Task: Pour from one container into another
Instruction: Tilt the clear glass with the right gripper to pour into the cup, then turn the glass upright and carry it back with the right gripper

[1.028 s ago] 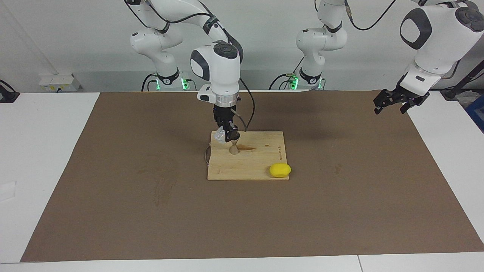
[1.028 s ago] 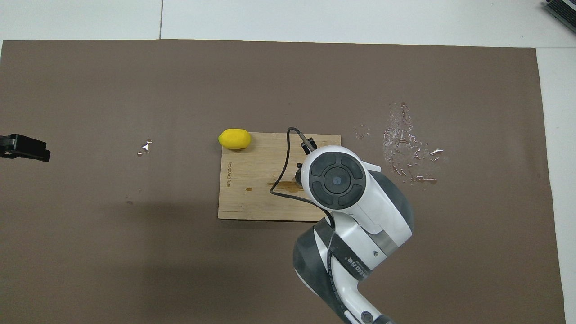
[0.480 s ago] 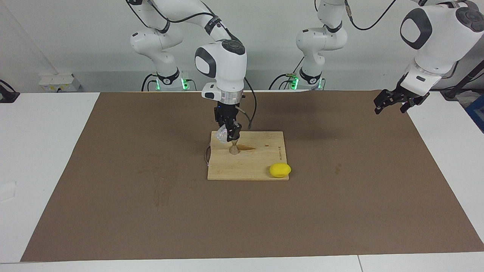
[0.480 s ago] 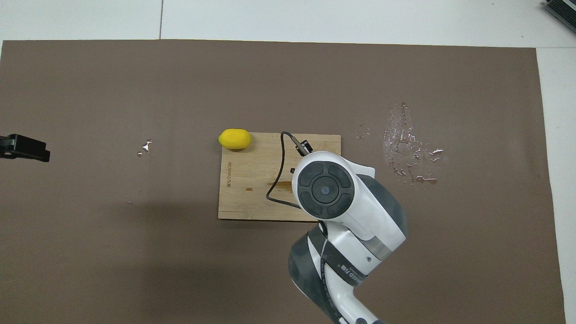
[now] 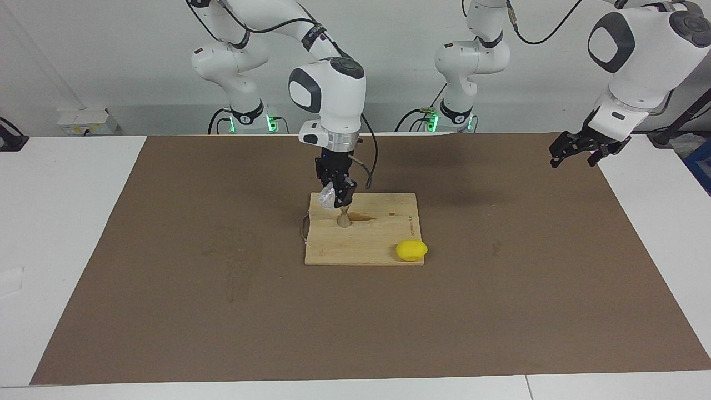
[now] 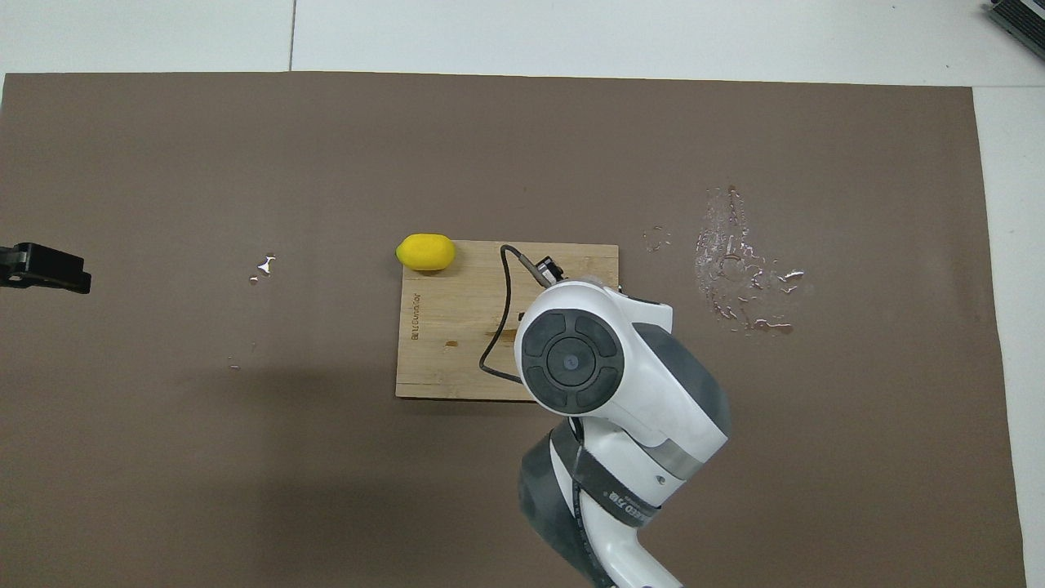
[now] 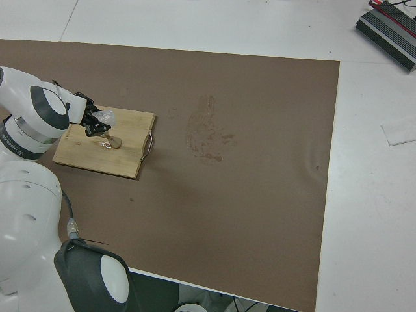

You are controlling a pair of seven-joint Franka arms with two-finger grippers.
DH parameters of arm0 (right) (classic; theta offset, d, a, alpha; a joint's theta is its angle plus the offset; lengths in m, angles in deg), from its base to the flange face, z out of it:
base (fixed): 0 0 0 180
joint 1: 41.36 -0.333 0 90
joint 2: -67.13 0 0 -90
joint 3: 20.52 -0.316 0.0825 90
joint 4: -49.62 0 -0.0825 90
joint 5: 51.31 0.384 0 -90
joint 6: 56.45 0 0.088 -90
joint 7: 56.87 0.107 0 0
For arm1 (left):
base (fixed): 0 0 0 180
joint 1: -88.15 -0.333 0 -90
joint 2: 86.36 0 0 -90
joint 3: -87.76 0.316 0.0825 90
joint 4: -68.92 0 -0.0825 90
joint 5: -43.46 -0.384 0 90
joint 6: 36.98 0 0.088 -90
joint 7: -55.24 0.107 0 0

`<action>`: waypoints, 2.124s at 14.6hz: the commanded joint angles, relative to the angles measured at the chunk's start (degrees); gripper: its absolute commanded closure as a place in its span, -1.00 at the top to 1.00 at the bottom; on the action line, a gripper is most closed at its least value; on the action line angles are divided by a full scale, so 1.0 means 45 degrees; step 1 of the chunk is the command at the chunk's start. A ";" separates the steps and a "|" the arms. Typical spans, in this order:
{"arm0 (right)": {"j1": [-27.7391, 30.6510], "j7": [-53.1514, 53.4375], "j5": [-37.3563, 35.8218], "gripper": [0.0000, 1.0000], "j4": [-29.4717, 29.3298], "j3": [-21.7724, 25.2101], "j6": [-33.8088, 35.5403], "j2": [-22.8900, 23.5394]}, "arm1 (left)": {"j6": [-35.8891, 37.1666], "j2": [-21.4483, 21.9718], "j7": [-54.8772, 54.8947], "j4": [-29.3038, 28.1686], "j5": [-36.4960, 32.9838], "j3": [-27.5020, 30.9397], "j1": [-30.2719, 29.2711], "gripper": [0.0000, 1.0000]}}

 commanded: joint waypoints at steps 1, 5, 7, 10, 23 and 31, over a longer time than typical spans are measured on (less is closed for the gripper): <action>0.0038 0.0422 -0.0424 -1.00 0.0097 -0.0069 -0.0124 -0.0203 | -0.0022 0.0345 -0.0199 -0.0376 -0.0086 0.0067 0.0106 1.00; 0.0155 0.0286 -0.0229 -1.00 0.0058 -0.0050 0.0032 -0.0165 | -0.0041 0.0345 -0.0199 -0.0376 -0.0105 0.0086 0.0106 1.00; 0.0233 0.0266 0.0431 -1.00 0.0019 -0.0050 0.0091 -0.0126 | -0.0041 0.0345 -0.0199 -0.0376 -0.0105 0.0086 0.0106 1.00; 0.0447 0.0130 0.1798 -1.00 -0.0117 -0.0030 0.0052 -0.0047 | -0.0041 0.0345 -0.0199 -0.0376 -0.0105 0.0086 0.0106 1.00; 0.3335 -0.1919 0.8183 -1.00 0.0544 -0.0011 -0.0376 0.0051 | -0.0041 0.0345 -0.0199 -0.0376 -0.0105 0.0086 0.0106 1.00; 0.6870 -0.6683 1.2543 -1.00 0.1639 -0.0011 -0.0592 0.0849 | -0.0061 0.0345 -0.0179 -0.0395 -0.0105 0.0086 0.0106 1.00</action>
